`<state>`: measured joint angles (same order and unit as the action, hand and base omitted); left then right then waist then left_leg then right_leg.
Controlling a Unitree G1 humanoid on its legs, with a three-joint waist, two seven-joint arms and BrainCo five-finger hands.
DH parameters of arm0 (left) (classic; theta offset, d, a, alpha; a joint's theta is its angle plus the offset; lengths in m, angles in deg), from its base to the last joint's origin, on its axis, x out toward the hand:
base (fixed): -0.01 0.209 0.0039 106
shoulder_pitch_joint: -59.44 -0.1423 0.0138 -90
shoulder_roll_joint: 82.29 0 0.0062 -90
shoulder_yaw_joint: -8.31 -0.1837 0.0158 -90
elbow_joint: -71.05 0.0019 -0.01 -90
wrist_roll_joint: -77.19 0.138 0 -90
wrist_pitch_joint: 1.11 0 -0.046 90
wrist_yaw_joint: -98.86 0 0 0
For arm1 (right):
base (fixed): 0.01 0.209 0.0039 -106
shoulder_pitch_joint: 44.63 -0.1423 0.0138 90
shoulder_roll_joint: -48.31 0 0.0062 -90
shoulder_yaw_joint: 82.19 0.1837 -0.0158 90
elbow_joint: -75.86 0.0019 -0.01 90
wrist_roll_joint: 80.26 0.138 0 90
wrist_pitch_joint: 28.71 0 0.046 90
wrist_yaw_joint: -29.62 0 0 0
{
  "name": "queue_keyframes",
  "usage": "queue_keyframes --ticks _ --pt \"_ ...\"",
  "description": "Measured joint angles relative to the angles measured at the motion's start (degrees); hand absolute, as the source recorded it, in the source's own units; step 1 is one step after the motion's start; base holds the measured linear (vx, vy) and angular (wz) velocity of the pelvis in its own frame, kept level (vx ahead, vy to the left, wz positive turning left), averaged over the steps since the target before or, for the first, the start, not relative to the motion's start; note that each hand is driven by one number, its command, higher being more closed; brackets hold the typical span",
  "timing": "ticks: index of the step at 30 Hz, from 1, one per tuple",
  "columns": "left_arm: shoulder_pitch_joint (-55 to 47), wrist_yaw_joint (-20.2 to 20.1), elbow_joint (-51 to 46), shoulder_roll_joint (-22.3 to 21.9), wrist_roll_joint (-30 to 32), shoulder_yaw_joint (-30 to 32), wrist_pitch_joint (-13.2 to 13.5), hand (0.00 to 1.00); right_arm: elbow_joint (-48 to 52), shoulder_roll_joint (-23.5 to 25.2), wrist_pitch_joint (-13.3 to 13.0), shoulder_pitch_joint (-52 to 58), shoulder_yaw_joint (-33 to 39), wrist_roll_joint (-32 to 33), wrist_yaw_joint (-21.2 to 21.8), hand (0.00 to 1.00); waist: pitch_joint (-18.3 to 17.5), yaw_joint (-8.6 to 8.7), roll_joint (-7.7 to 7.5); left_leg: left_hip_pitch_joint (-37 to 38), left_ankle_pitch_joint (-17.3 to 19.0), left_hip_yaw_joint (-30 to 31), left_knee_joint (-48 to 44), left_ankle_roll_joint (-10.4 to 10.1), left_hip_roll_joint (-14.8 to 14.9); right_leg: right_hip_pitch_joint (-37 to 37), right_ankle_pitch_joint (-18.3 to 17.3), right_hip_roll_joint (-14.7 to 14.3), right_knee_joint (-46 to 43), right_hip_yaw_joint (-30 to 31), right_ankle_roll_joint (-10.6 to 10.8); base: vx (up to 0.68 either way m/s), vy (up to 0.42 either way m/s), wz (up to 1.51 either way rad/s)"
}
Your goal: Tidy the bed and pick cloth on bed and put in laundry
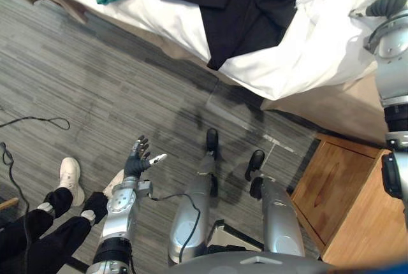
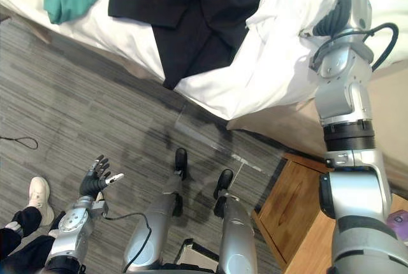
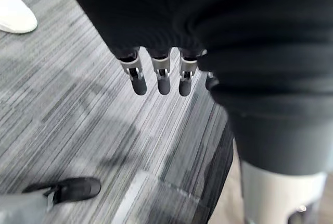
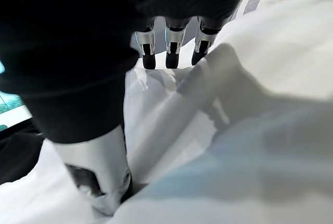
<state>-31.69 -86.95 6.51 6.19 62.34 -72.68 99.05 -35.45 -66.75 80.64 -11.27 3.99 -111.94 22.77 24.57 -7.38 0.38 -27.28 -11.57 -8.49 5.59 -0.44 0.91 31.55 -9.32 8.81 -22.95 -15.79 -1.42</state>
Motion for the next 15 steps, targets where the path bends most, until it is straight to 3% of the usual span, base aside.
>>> queue_keyframes --ticks 2,5,9,15 --pt "0.0 -1.4 -0.6 0.3 -0.4 0.0 0.0 0.00 1.2 -0.5 0.3 -0.1 -0.6 -1.0 0.3 1.00 0.0 0.07 0.02 -1.1 0.7 -0.6 0.0 -0.7 -0.1 1.9 -0.8 0.7 -2.0 -0.2 -0.2 -0.05 -0.019 0.12" --pt "1.2 -3.5 -2.0 0.5 -2.8 0.0 0.0 0.00 2.5 -2.0 1.3 -1.2 -1.3 -0.6 2.5 1.00 0.4 0.81 0.75 -2.8 0.2 -7.8 0.0 -1.0 1.3 4.4 -1.7 1.9 -4.9 -1.1 -0.5 -0.07 -0.027 0.23" --pt "1.9 -5.8 -2.2 1.3 -4.9 0.0 0.0 0.00 2.3 -3.8 2.1 -2.1 -1.2 2.3 3.8 1.00 0.4 0.60 0.74 -3.0 -0.3 -7.7 -0.1 -0.4 1.1 4.8 -3.1 2.3 -6.2 -1.3 -0.6 -0.02 -0.037 0.09" --pt "1.3 -6.8 -3.2 1.3 -4.8 0.0 0.0 0.00 2.4 -3.8 -3.0 5.3 1.8 14.1 -0.4 1.00 0.3 0.93 0.63 0.4 -0.4 -8.7 -0.6 -0.2 1.8 0.4 -3.2 1.6 -4.2 -1.8 -0.7 0.02 -0.034 -0.03"
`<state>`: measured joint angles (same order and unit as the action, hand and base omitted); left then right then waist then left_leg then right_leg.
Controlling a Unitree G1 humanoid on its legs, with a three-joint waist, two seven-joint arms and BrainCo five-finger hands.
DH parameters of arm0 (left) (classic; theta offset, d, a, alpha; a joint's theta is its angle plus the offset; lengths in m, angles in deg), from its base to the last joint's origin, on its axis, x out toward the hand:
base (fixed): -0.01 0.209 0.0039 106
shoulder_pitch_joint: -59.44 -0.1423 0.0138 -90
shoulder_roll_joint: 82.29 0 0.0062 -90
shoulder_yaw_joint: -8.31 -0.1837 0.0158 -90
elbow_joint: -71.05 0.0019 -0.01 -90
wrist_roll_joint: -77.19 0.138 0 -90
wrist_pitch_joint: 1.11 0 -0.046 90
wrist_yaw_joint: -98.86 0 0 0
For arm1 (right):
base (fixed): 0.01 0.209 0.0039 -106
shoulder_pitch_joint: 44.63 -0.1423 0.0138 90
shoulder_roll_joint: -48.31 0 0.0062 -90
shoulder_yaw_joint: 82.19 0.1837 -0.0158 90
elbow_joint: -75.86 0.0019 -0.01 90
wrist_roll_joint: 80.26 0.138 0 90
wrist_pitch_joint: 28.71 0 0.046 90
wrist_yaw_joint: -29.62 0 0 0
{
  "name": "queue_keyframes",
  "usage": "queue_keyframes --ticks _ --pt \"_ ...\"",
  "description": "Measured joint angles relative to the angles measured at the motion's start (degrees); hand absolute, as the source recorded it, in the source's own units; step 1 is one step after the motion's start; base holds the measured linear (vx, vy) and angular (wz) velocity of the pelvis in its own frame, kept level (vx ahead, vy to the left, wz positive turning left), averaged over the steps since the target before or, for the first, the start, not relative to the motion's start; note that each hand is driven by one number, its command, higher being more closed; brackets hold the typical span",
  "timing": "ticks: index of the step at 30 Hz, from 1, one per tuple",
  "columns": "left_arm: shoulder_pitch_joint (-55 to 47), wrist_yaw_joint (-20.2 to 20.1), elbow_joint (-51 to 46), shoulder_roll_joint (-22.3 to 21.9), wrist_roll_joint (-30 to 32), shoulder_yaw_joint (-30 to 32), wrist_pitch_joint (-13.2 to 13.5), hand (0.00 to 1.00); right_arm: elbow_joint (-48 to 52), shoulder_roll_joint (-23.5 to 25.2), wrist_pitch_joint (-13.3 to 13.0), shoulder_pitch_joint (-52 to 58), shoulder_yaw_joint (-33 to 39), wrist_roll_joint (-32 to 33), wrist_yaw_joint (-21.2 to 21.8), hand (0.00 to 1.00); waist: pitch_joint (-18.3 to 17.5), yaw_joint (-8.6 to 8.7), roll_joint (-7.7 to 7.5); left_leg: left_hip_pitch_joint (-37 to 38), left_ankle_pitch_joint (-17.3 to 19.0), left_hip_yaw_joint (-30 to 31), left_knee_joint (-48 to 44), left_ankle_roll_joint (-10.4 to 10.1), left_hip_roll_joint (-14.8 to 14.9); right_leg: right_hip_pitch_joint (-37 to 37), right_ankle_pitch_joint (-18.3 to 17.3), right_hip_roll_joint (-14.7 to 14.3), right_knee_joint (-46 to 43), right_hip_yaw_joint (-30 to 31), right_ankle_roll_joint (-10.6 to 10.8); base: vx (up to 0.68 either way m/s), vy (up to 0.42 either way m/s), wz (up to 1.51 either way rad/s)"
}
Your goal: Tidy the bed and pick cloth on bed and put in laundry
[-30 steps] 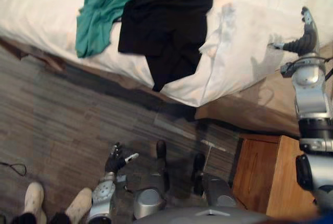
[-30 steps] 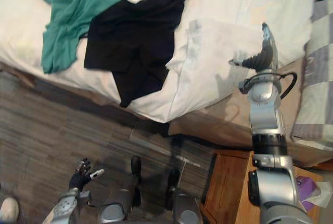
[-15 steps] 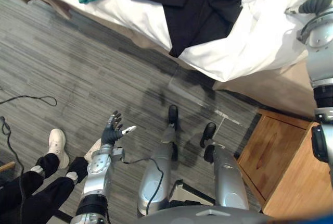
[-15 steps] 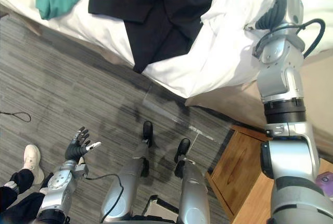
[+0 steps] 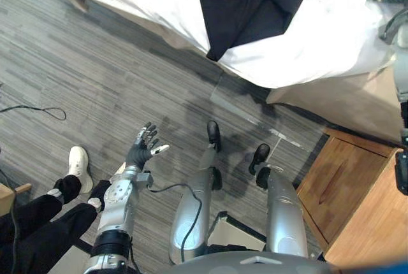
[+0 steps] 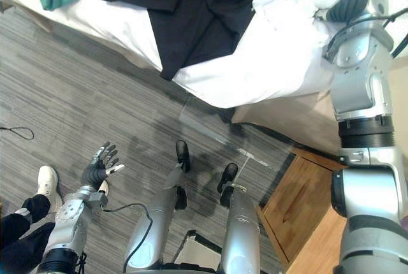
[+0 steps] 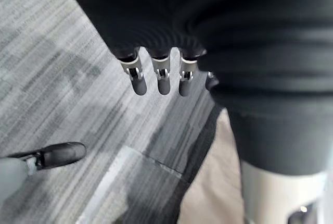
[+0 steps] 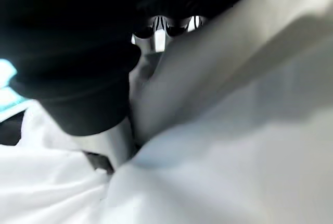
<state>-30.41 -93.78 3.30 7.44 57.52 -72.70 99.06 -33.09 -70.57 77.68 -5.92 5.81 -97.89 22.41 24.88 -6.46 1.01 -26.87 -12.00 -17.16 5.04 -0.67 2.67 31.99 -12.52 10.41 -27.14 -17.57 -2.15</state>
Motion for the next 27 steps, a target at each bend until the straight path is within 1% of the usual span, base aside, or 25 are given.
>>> queue_keyframes --ticks 1,2,3,4,6,7,8,9,10,11,12,13,14,15,16,17,19,20,22,23,25,26,27 --pt "-0.9 0.0 -1.2 -0.1 0.1 0.0 0.1 0.00 1.7 1.6 -1.5 4.4 2.8 2.5 -1.6 1.00 -0.2 0.41 -0.35 1.4 0.2 -0.6 0.0 -0.3 0.3 -2.0 0.1 -0.4 1.2 -0.2 0.1 0.04 -0.020 -0.03" --pt "-1.2 0.0 -1.4 -0.2 0.2 0.0 0.1 0.00 2.7 2.4 -2.1 6.2 3.9 3.3 -2.3 1.00 -0.2 0.46 -0.36 2.0 0.3 -1.0 0.0 -0.4 0.4 -2.8 0.1 -0.5 1.5 -0.2 0.1 0.05 -0.019 -0.05" --pt "-2.0 0.1 -1.4 -0.7 0.6 0.0 0.1 0.00 5.5 4.5 -3.8 10.5 6.5 4.6 -3.7 1.00 -0.2 0.73 -0.43 3.2 0.4 -1.5 0.0 -0.5 0.4 -4.4 0.2 -0.7 2.5 -0.2 0.3 0.06 -0.024 -0.10" --pt "-2.7 0.1 -1.4 -1.2 0.7 0.0 0.1 0.00 7.7 6.0 -4.8 13.8 8.2 5.6 -4.5 1.00 -0.3 0.79 -0.47 4.1 0.5 -1.9 0.0 -0.7 0.6 -5.6 0.5 -1.0 3.3 0.0 0.6 0.07 -0.025 -0.19" --pt "-4.6 0.5 -1.5 -1.9 1.2 -0.2 -0.2 0.00 12.5 10.4 -7.8 22.0 11.6 7.9 -7.0 1.00 -0.8 0.87 -1.15 6.2 1.0 -3.5 0.1 -1.2 1.1 -7.9 1.5 -2.0 5.8 1.0 0.8 0.08 -0.026 -0.36" --pt "-5.3 0.6 -1.4 -2.0 1.3 -0.6 -0.7 0.00 14.3 12.8 -9.4 26.2 13.1 8.6 -8.3 1.00 -1.4 0.99 -1.30 7.1 1.2 -4.4 0.1 -1.1 1.4 -9.2 2.0 -2.4 7.2 1.3 1.1 0.09 -0.020 -0.34" --pt "-5.7 0.6 -1.4 -2.1 1.4 -0.6 -0.9 0.00 15.4 14.7 -10.2 29.0 14.3 8.7 -9.2 1.00 -1.8 1.22 -1.46 7.8 1.3 -4.6 0.1 -1.2 1.4 -10.0 2.1 -2.5 7.7 1.5 1.2 0.11 -0.025 -0.23" --pt "-6.3 0.9 -1.1 -2.5 2.5 -0.6 -1.0 0.00 16.5 17.6 -11.5 32.7 15.7 8.2 -10.5 1.00 -2.7 2.14 -1.56 9.0 1.4 -4.8 0.3 -1.2 1.3 -11.5 2.4 -2.7 8.9 1.8 1.4 0.10 -0.020 -0.21" --pt "-7.0 1.4 -0.5 -2.8 3.0 -0.6 -1.0 0.00 17.3 19.8 -12.1 35.6 16.3 7.9 -11.4 1.00 -3.9 2.66 -1.70 10.0 1.8 -5.4 0.5 -1.0 1.4 -12.5 2.7 -3.0 9.8 2.3 1.7 0.10 -0.020 -0.28" --pt "-7.4 1.6 0.0 -3.1 3.4 -0.6 -1.0 0.00 17.7 21.2 -12.5 37.5 16.6 7.8 -11.8 1.00 -4.8 2.82 -1.78 10.7 2.2 -6.1 0.5 -0.9 1.4 -13.3 3.0 -3.2 10.6 2.8 1.8 0.10 -0.007 -0.35" --pt "-7.7 1.7 0.9 -3.7 3.5 -0.6 -1.1 0.00 18.0 23.0 -13.1 40.5 17.4 7.8 -12.2 0.00 -6.0 3.41 -1.78 11.9 2.7 -6.6 0.5 -0.9 1.5 -14.7 3.4 -3.5 12.0 3.3 1.9 0.10 -0.001 -0.32" --pt "-7.8 1.7 1.5 -4.0 3.5 -0.6 -1.1 0.00 18.0 23.8 -13.2 41.4 17.7 7.8 -12.4 0.00 -6.4 3.62 -1.79 12.6 3.0 -7.1 0.5 -0.8 1.6 -15.6 3.6 -3.7 12.6 3.7 2.0 0.11 0.004 -0.41" --pt "-8.2 1.6 2.7 -4.4 3.6 -0.6 -1.1 0.00 18.1 25.7 -14.0 44.4 18.2 8.0 -12.9 0.00 -7.3 3.82 -1.82 14.4 4.1 -7.6 0.5 -0.5 1.8 -17.3 3.9 -4.1 13.8 4.6 2.1 0.09 0.005 -0.36" --pt "-8.3 1.6 3.8 -4.7 4.7 -0.6 -1.1 0.00 18.1 27.5 -15.2 46.2 19.3 9.0 -13.2 0.00 -8.1 3.96 -1.75 15.4 4.7 -7.7 0.5 -0.5 1.9 -18.5 3.9 -4.4 14.6 4.9 2.1 0.09 0.003 -0.32" --pt "-8.4 1.5 4.4 -5.1 5.0 -0.5 -1.1 0.00 18.2 29.0 -15.8 47.3 20.0 9.7 -13.4 0.00 -8.6 4.03 -1.73 15.9 5.0 -7.8 0.5 -0.5 2.0 -19.1 3.9 -4.5 14.9 4.9 2.1 0.09 -0.004 -0.16" --pt "-8.8 1.5 5.3 -6.0 5.8 -0.5 -1.1 0.00 18.2 31.6 -17.4 49.6 21.2 10.7 -14.3 0.00 -9.8 3.95 -1.76 16.8 5.8 -8.5 0.5 -0.2 2.2 -20.0 3.9 -4.8 15.4 5.2 2.1 0.10 -0.005 -0.13" --pt "-10.1 1.4 6.6 -7.2 7.6 -0.4 -0.9 0.00 18.2 35.2 -19.4 52.0 21.6 11.6 -15.5 0.00 -10.7 3.94 -2.02 18.8 6.6 -9.3 0.5 -0.3 2.3 -22.1 3.9 -5.0 16.4 5.7 2.1 0.11 -0.008 -0.16" --pt "-10.7 1.4 6.7 -7.7 8.1 -0.3 -1.0 0.00 18.3 36.3 -19.8 53.0 21.6 12.3 -15.7 0.00 -11.2 4.01 -2.00 19.2 6.9 -9.4 0.5 -0.2 2.3 -22.6 3.9 -5.1 16.7 5.8 2.1 0.10 -0.011 -0.12" --pt "-12.6 1.3 7.3 -9.7 9.7 0.3 -0.8 0.00 18.5 40.1 -21.8 56.5 21.8 15.2 -17.2 0.00 -12.7 3.98 -1.95 20.5 7.7 -10.0 0.4 -0.2 2.4 -24.1 3.9 -5.1 17.4 5.8 2.2 0.11 -0.012 -0.10" --pt "-13.0 1.3 8.1 -10.3 9.8 0.4 -0.8 0.00 18.5 41.8 -22.8 57.4 21.8 17.8 -17.4 0.00 -12.7 3.97 -1.91 21.6 8.2 -10.4 0.3 -0.2 2.4 -25.1 3.9 -5.2 17.4 5.9 2.2 0.11 -0.015 -0.18" --pt "-13.7 1.4 10.7 -12.1 9.8 0.6 -0.5 0.00 17.4 45.6 -26.4 59.0 21.7 26.8 -17.1 0.00 -12.9 3.88 -1.91 24.3 9.6 -11.7 -0.6 -0.6 2.7 -27.6 3.8 -5.2 17.6 6.7 2.4 0.10 -0.016 -0.27" --pt "-14.0 1.4 11.4 -12.6 9.8 0.6 -0.2 0.00 16.5 46.4 -27.6 59.3 21.7 29.7 -16.5 0.00 -13.2 3.87 -1.94 24.9 10.1 -12.2 -0.8 -0.7 2.7 -28.0 3.7 -5.2 17.6 7.3 2.5 0.09 -0.009 -0.33" --pt "-14.5 1.4 12.8 -13.6 9.8 0.7 0.7 0.00 14.4 47.3 -29.8 60.1 21.7 34.9 -14.9 0.00 -13.8 3.88 -1.93 25.8 11.0 -13.0 -1.4 -1.0 2.9 -28.8 3.6 -5.2 17.7 7.8 2.7 0.09 -0.006 -0.34"
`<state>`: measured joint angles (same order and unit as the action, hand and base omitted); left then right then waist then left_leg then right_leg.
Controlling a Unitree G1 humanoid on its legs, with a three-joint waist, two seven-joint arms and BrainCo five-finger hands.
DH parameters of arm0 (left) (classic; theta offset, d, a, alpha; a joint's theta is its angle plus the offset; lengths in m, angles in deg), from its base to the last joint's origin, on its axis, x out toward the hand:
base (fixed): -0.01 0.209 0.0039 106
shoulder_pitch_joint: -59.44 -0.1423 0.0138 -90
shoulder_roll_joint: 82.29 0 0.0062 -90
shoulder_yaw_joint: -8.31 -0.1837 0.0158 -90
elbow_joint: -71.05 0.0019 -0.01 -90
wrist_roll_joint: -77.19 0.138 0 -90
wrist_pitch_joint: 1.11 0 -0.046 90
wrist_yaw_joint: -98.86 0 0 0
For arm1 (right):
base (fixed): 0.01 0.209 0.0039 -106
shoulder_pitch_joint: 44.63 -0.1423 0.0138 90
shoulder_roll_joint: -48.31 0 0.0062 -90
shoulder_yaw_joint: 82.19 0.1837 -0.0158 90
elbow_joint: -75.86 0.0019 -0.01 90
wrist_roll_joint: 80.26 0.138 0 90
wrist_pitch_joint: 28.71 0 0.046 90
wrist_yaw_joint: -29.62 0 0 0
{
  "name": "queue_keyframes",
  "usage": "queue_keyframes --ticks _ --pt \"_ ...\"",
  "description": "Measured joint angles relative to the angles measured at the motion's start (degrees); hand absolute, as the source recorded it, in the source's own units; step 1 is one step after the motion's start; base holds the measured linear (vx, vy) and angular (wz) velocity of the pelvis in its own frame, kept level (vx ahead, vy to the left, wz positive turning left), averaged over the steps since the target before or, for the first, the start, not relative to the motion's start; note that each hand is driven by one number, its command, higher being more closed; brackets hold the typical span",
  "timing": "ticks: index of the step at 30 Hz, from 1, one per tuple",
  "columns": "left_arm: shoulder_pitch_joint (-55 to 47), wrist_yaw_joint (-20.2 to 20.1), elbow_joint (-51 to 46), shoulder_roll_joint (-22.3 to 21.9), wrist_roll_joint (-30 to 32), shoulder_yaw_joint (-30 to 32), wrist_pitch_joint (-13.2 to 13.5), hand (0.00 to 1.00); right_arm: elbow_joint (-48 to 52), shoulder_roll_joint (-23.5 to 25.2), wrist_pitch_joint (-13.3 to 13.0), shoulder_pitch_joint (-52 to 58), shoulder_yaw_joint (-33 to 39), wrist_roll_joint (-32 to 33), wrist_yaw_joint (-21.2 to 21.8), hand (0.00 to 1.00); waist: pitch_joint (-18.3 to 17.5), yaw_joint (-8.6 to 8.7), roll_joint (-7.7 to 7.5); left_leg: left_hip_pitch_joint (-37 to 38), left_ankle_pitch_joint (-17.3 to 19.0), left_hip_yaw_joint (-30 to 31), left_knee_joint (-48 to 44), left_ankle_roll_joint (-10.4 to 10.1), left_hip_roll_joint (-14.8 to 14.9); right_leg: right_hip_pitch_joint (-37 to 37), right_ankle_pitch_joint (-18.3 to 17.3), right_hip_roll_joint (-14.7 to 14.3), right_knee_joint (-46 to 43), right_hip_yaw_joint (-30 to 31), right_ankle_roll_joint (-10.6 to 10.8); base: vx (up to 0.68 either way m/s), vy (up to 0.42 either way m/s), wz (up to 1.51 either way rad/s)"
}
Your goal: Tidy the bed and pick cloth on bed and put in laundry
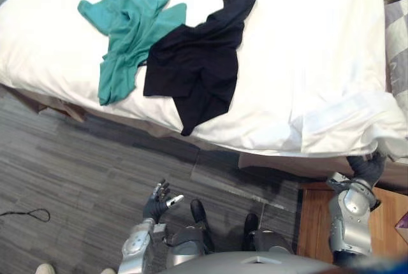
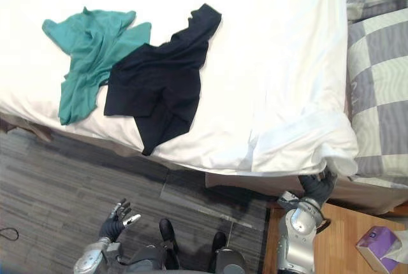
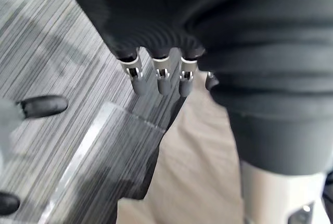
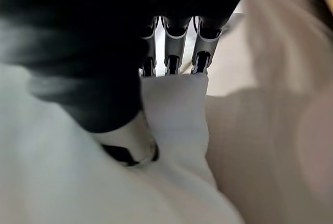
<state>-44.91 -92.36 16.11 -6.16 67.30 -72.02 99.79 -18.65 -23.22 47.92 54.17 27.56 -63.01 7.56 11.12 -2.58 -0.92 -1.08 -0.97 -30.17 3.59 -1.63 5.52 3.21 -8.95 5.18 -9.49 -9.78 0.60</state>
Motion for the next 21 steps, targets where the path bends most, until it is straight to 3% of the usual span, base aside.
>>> queue_keyframes --ticks 1,3,7,12,13,16,19,21 --pt "-0.6 0.1 1.0 -1.0 -0.1 0.1 0.9 0.00 -2.2 0.8 -1.8 1.1 0.2 3.6 2.0 0.00 -0.9 0.11 0.07 0.6 0.6 -0.7 -0.3 -0.1 0.1 -0.3 -0.1 0.0 0.0 0.5 0.1 0.09 -0.009 -0.29" --pt "-0.5 0.4 2.3 -2.6 -0.3 0.1 1.9 0.00 -4.9 1.5 -2.9 3.2 0.3 9.0 4.0 0.00 -1.2 0.31 0.27 1.8 1.5 -1.4 -0.8 -0.3 0.2 -1.4 -0.2 0.0 0.0 0.9 0.3 0.11 -0.017 -0.20" --pt "-0.3 2.9 3.7 -4.3 -0.4 -0.3 1.7 0.00 -8.7 1.5 -3.1 7.9 2.2 19.1 4.7 0.00 -2.0 2.27 0.58 3.4 2.5 -3.2 -0.8 -0.8 0.3 -2.0 -0.3 -0.1 -0.3 1.4 0.4 0.07 -0.012 -0.24" --pt "2.0 5.3 5.1 -4.4 -3.2 -0.5 -1.9 0.00 -6.6 1.7 -5.2 11.5 10.0 24.5 -0.8 0.00 -2.9 3.64 0.69 5.2 3.6 -5.6 -0.8 -1.3 0.5 -2.6 -0.3 -0.4 -0.5 3.3 0.4 0.02 -0.020 -0.25" --pt "2.5 5.3 5.0 -4.4 -3.4 -0.5 -2.5 0.00 -4.4 1.9 -5.9 11.8 10.8 25.3 -1.7 1.00 -3.0 3.97 0.67 5.3 3.7 -5.5 -0.7 -1.4 0.5 -2.7 -0.3 -0.4 -0.5 3.3 0.4 -0.03 -0.041 -0.02" --pt "3.1 6.4 5.1 -4.3 -5.2 -0.6 -4.2 0.00 5.2 1.8 -8.0 11.5 10.3 25.3 -1.7 1.00 -3.0 4.77 0.64 5.0 4.0 -5.5 -1.3 -1.2 0.6 -2.7 -0.3 -0.3 -0.5 3.3 0.5 -0.02 -0.034 0.01" --pt "4.4 8.0 5.0 -3.7 -5.3 -1.3 -5.8 0.00 18.3 0.8 -9.9 8.1 6.7 23.3 2.5 1.00 -3.4 4.57 0.00 3.9 4.3 -4.8 -2.6 -1.2 0.9 -2.4 -0.3 -0.2 -0.6 3.1 0.5 -0.03 -0.031 0.07" --pt "5.4 9.0 5.0 -2.9 -5.3 -3.1 -7.2 0.00 21.1 -0.5 -9.9 3.9 5.3 21.8 6.6 1.00 -3.8 4.16 -0.56 2.3 4.3 -3.8 -3.4 -1.1 1.2 -1.6 -0.3 -0.2 -0.6 2.6 0.5 -0.04 -0.048 0.23"
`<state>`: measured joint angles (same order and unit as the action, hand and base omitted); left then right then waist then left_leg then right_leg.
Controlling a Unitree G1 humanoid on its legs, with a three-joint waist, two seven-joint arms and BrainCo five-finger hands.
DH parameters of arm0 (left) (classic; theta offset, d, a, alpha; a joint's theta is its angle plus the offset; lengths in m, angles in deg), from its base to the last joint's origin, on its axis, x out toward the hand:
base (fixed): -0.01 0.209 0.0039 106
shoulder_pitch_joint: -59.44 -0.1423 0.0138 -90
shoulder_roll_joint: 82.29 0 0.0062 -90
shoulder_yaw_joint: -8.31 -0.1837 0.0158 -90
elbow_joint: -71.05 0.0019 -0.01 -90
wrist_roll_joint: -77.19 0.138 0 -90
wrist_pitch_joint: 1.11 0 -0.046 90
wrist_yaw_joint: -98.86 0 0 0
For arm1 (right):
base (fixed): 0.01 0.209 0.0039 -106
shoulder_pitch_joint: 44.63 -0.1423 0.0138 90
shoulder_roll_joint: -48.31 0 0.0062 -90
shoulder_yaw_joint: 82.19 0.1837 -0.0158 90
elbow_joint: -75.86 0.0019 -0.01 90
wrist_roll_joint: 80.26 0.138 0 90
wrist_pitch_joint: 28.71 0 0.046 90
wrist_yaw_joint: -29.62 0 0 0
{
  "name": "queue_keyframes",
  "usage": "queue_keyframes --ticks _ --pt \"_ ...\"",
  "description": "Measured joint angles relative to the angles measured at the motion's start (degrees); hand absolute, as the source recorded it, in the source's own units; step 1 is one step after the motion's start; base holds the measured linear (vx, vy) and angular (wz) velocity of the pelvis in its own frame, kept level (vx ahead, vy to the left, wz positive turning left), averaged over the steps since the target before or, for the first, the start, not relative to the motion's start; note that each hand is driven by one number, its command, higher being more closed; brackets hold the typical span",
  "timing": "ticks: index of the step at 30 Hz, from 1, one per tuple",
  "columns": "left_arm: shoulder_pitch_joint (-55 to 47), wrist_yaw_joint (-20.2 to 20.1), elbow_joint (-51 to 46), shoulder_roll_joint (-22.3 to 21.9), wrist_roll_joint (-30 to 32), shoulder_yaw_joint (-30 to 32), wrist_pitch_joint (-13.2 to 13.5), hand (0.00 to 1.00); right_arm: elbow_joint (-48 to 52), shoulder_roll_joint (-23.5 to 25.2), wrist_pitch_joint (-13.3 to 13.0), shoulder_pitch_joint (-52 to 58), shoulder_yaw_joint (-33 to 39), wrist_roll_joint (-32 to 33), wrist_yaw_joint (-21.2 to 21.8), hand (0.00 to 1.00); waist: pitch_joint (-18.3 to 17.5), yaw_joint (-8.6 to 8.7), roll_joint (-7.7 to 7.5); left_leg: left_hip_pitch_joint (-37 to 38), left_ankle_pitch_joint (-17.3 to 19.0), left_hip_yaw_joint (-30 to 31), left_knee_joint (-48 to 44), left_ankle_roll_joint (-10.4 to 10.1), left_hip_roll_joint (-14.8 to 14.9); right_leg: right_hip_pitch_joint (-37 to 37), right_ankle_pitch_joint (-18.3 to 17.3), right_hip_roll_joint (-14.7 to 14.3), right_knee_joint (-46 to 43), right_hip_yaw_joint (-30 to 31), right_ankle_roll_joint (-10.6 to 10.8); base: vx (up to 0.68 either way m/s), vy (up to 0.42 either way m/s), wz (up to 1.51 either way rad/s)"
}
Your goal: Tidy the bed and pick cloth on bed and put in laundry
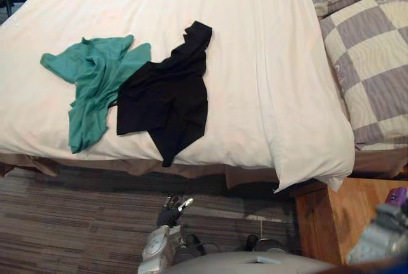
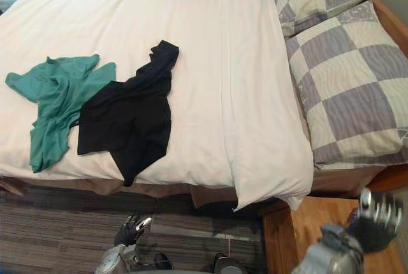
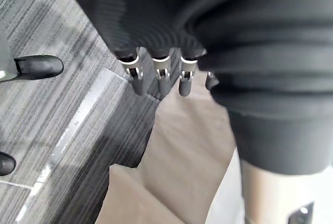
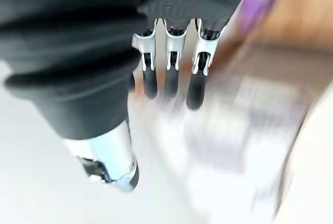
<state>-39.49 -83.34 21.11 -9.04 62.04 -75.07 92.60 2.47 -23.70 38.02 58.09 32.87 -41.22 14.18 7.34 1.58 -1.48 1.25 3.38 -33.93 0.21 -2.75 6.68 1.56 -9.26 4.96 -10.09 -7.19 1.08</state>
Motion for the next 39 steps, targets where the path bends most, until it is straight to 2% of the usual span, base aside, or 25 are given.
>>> queue_keyframes --ticks 3,4,6,7,9,13,17,21,23,28,31,35,39 --pt "2.5 0.6 0.0 0.5 0.0 -2.4 -1.2 0.00 -0.1 -4.4 0.7 -6.9 -0.1 1.4 7.2 1.00 0.1 -1.58 -0.24 -3.1 -0.5 1.2 -1.1 0.7 0.0 2.4 0.0 0.1 0.0 -0.2 0.0 -0.04 -0.037 0.23" --pt "3.3 0.9 0.1 0.6 0.0 -3.4 -1.5 0.00 -0.9 -5.5 1.1 -10.2 0.0 4.5 10.5 1.00 0.3 -1.82 0.03 -4.6 -0.7 1.6 -1.4 1.0 -0.1 3.5 0.0 0.3 -0.2 -0.7 0.0 -0.05 -0.019 0.23" --pt "4.9 0.9 0.1 0.8 0.0 -4.0 -1.9 0.00 -2.6 -5.7 1.2 -14.5 -0.1 8.8 14.2 1.00 1.3 -2.23 0.71 -6.5 -0.9 2.3 -2.3 1.2 0.1 5.1 0.0 0.5 -1.0 -1.3 0.0 -0.04 -0.012 0.22" --pt "6.1 1.0 0.1 1.0 0.0 -4.3 -1.9 0.00 -3.0 -5.9 1.2 -17.2 -0.1 11.6 15.6 1.00 2.8 -2.43 1.30 -7.6 -0.9 3.0 -3.0 1.3 0.3 6.1 0.0 0.5 -2.0 -1.7 0.0 -0.05 -0.014 0.22" --pt "9.2 1.4 0.1 1.3 0.0 -4.3 -1.8 0.00 -3.0 -6.5 1.2 -22.2 -1.2 15.2 16.4 1.00 4.8 -2.68 1.96 -10.4 -1.2 3.1 -4.0 1.7 0.5 9.4 0.0 0.7 -3.9 -1.7 0.0 -0.08 -0.009 0.11" --pt "17.1 2.9 0.2 1.6 -0.8 -4.2 -0.6 0.00 -3.0 -7.9 0.0 -33.8 -1.7 21.5 17.2 1.00 11.5 -2.88 2.85 -17.4 -1.7 3.3 -6.8 2.6 0.9 16.9 0.0 1.4 -7.7 -1.5 -0.1 -0.10 0.013 0.08" --pt "22.8 4.2 0.2 1.6 -3.1 -3.7 0.8 0.00 -3.9 -7.9 -2.0 -38.5 -1.4 25.8 19.1 1.00 15.5 -2.89 3.13 -24.7 -2.4 3.3 -8.8 3.6 1.2 25.0 -0.2 1.7 -10.9 -1.2 -0.5 -0.07 0.007 0.08" --pt "27.2 5.4 0.2 0.8 -5.0 -1.4 2.0 0.00 -7.6 -7.9 -2.6 -42.2 -0.8 31.2 20.4 1.00 19.2 -2.65 3.94 -31.0 -3.1 2.6 -9.2 4.6 1.3 32.3 -0.1 1.7 -12.5 0.3 -0.7 -0.02 0.004 -0.04" --pt "29.1 6.5 0.4 0.4 -6.0 -0.4 2.4 0.00 -7.5 -7.9 -2.8 -42.8 -1.0 32.4 23.6 1.00 21.1 -2.61 4.59 -33.2 -3.6 2.0 -9.1 4.9 1.3 34.8 0.0 1.7 -12.6 0.7 -0.9 0.01 0.011 -0.04" --pt "30.6 7.3 2.3 -1.4 -6.2 1.3 4.1 0.00 -6.1 -7.8 -2.8 -42.4 -1.8 35.4 36.0 1.00 21.8 -2.49 4.74 -35.4 -6.5 1.1 -5.7 5.2 0.7 38.5 0.2 1.5 -12.7 0.8 -1.3 0.04 -0.003 0.05" --pt "30.6 7.2 2.4 -2.3 -6.2 2.1 5.6 0.00 -4.4 -7.8 -2.6 -42.4 -1.7 37.3 40.0 1.00 21.8 -2.67 4.74 -35.8 -7.8 0.5 -4.1 5.1 0.7 39.7 0.3 1.2 -12.9 0.8 -1.3 0.04 -0.031 0.04" --pt "30.8 7.1 4.1 -3.3 -6.2 3.7 7.7 0.00 -4.1 -7.3 -2.6 -41.1 -1.5 37.4 43.4 1.00 21.8 -2.34 4.74 -35.9 -8.5 -0.5 -2.7 4.7 0.7 40.6 0.5 0.7 -12.5 1.1 -1.6 0.04 -0.029 -0.09" --pt "30.5 7.2 4.7 -4.6 -6.3 5.1 8.7 0.00 -5.1 -5.3 -2.6 -32.8 -1.9 40.5 51.1 1.00 21.8 -2.23 4.73 -33.1 -8.6 -1.9 -1.0 4.7 0.6 38.8 0.5 0.3 -12.2 1.5 -1.6 0.06 -0.019 -0.13"
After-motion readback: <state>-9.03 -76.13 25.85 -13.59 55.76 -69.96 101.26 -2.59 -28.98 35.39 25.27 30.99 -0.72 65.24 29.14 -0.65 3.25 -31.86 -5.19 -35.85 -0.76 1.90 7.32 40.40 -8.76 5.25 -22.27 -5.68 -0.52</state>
